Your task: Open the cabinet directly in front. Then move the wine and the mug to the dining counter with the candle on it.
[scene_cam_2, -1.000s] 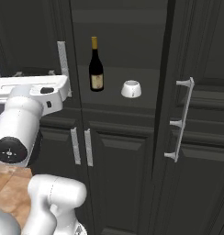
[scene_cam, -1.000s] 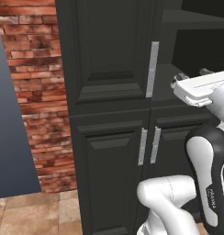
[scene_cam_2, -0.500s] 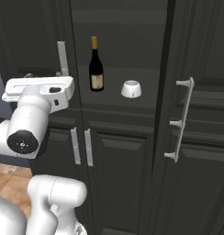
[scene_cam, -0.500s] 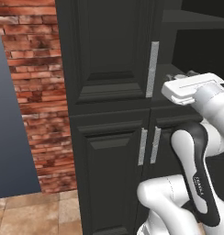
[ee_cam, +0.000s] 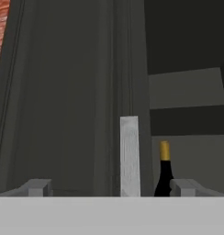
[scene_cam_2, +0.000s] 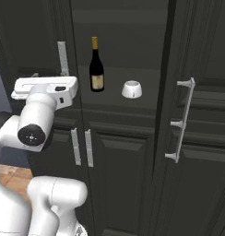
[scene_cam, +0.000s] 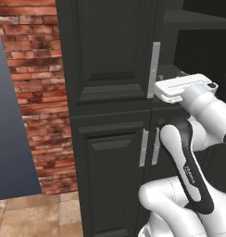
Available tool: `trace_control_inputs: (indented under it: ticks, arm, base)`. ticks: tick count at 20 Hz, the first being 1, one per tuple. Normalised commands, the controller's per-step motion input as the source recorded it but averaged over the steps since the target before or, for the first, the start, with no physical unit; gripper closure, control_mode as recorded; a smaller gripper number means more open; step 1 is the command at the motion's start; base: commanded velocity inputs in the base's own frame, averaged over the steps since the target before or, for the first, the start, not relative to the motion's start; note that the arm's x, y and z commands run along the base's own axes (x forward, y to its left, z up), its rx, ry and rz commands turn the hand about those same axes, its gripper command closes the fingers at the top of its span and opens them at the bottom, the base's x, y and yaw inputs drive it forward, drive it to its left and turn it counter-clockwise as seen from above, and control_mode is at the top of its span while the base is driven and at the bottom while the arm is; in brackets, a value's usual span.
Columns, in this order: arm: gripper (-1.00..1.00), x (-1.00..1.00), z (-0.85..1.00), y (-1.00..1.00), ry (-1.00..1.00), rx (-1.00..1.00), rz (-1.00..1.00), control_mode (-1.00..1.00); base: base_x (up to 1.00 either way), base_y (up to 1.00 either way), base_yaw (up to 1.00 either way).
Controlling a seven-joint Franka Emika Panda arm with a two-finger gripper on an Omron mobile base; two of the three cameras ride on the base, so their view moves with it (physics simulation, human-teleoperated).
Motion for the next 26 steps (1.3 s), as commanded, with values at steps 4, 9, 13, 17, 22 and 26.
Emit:
trace_control_inputs:
  ticks: [4,9,13,17,22,26]
  arm:
    - [-1.00,0.44,-0.12,0.03,0.00,0.00,0.00,-1.00]
    - [-1.00,0.43,-0.10,0.02,0.00,0.00,0.00,-1.00]
    - [-1.00,0.43,-0.06,0.03,0.00,0.00,0.00,-1.00]
    - [-1.00,0.45,-0.03,0.00,0.00,0.00,0.00,-1.00]
    - [-1.00,0.44,-0.05,0.00,0.00,0.00,0.00,-1.00]
    - [-1.00,0.42,-0.04,0.00,0.00,0.00,0.00,-1.00]
  base:
    - [0.00,0.00,0.00]
    - [0.00,0.00,0.00]
    - [0.00,0.00,0.00]
    - [0.00,0.00,0.00]
    - [0.00,0.00,0.00]
    - [0.00,0.00,0.00]
